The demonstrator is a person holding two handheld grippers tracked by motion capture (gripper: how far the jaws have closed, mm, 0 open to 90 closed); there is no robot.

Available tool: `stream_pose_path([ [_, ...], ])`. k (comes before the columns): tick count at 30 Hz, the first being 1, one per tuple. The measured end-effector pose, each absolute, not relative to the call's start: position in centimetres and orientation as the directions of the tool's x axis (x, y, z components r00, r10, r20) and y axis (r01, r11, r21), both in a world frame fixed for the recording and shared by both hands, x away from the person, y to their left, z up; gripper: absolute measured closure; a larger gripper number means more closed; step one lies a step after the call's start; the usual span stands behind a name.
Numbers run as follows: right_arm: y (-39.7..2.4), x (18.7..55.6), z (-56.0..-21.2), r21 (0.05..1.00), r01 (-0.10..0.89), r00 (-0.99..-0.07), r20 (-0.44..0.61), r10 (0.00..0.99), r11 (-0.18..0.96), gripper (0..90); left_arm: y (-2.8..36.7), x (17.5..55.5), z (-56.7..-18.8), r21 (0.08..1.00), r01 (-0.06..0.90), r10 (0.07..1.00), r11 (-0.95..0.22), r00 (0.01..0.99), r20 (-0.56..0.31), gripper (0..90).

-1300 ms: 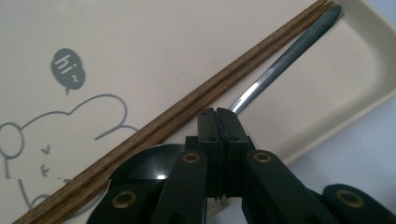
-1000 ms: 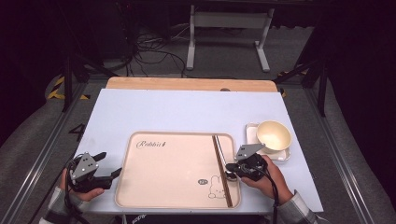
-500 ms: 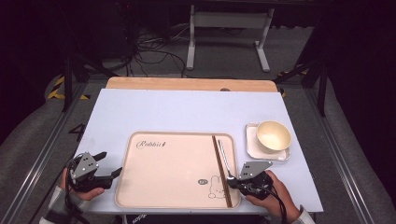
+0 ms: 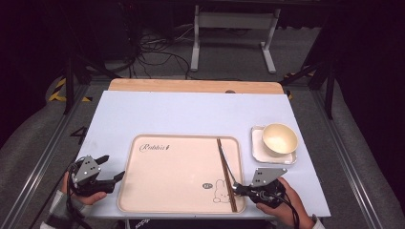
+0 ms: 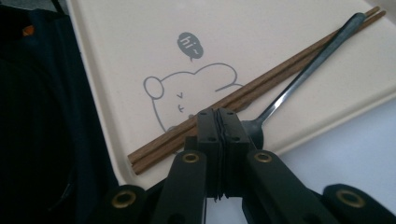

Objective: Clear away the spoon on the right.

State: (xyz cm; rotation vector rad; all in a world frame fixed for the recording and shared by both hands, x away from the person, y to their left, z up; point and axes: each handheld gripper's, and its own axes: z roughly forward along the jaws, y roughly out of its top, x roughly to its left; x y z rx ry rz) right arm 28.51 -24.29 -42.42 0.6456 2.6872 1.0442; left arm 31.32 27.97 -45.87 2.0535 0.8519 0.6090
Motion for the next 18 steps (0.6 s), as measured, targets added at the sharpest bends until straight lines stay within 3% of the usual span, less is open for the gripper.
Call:
stream_pose_path([
  [11, -24.2, 31.3, -43.8, 0.645, 0.392, -0.853, -0.013, 0.522, 0.656, 89.0, 27.8, 31.6, -46.0, 0.817, 0.359, 0.741, -0.452, 0.66, 0.12, 20.3],
  [18, -23.1, 32.0, -44.3, 0.64, 0.393, -0.869, 0.024, 0.493, 0.66, 89.3, 27.9, 31.5, -46.1, 0.817, 0.361, 0.741, -0.449, 0.661, 0.115, 20.4],
])
